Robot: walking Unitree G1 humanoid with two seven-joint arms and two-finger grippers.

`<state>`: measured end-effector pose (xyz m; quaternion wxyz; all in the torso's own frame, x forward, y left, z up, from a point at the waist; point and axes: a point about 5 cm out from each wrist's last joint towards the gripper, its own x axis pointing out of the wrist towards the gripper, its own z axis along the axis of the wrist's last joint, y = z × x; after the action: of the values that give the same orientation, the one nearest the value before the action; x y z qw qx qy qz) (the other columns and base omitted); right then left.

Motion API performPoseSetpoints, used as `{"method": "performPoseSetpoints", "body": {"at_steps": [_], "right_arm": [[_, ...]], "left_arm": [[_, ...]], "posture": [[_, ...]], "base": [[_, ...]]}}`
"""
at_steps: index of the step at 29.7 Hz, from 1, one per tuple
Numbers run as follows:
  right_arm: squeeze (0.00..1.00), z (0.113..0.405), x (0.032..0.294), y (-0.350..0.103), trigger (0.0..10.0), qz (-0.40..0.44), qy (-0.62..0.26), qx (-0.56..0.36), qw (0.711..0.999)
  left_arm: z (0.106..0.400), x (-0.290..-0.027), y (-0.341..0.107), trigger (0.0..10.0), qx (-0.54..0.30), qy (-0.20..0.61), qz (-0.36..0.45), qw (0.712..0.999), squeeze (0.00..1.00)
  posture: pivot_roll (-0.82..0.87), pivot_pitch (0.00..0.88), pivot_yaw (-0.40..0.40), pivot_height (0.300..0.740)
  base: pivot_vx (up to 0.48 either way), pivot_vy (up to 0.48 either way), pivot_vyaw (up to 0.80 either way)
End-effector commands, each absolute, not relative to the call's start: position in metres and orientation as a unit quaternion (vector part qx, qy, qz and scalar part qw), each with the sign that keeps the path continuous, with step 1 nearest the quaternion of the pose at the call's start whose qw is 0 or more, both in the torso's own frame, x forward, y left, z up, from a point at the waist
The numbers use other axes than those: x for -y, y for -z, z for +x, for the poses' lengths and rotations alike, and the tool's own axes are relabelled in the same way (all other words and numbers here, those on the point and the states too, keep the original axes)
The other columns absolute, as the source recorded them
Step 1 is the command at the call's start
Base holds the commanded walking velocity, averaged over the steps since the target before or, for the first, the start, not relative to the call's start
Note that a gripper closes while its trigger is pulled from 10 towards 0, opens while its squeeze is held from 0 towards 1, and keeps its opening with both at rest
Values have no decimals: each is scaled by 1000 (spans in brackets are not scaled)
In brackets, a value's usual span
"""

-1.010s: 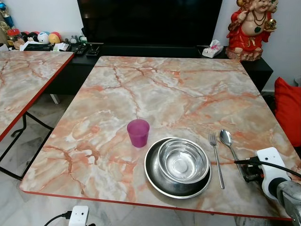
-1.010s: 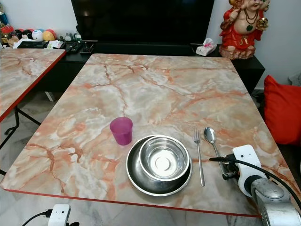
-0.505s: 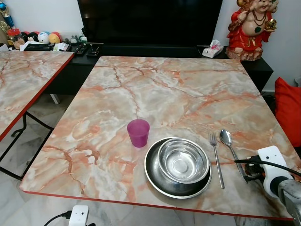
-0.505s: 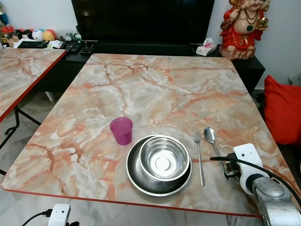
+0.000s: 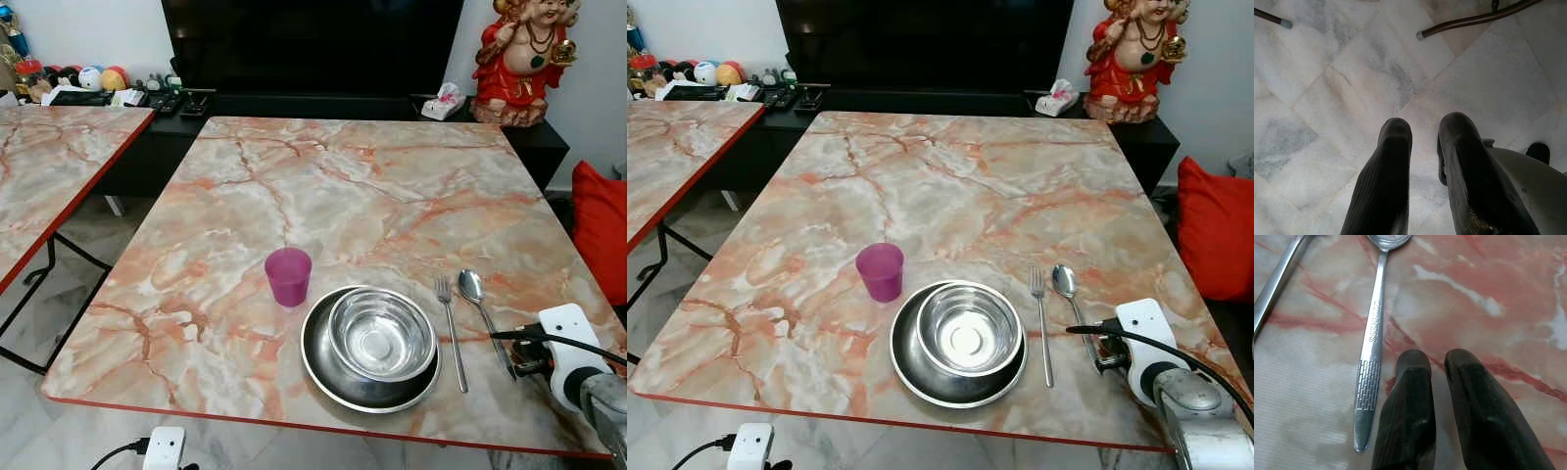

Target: Setting the table

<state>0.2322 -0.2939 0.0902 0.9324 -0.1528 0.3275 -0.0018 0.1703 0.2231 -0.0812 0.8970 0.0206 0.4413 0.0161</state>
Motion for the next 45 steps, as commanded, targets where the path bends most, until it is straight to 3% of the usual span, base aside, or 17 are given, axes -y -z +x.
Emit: {"method": "performPoseSetpoints", "body": {"at_steps": [1,45], "right_arm": [[0,232,295,-91,10000,-162,-1,-335,928],[0,230,286,-87,10000,-155,-35,-350,923]], "left_arm": [[171,-225,81,10000,-442,-19,22,897,0],[170,-224,81,10000,-444,-18,24,896,0]], "posture": [[17,6,15,740],[15,7,15,740]], "base": [[0,0,0],[0,0,0]]}}
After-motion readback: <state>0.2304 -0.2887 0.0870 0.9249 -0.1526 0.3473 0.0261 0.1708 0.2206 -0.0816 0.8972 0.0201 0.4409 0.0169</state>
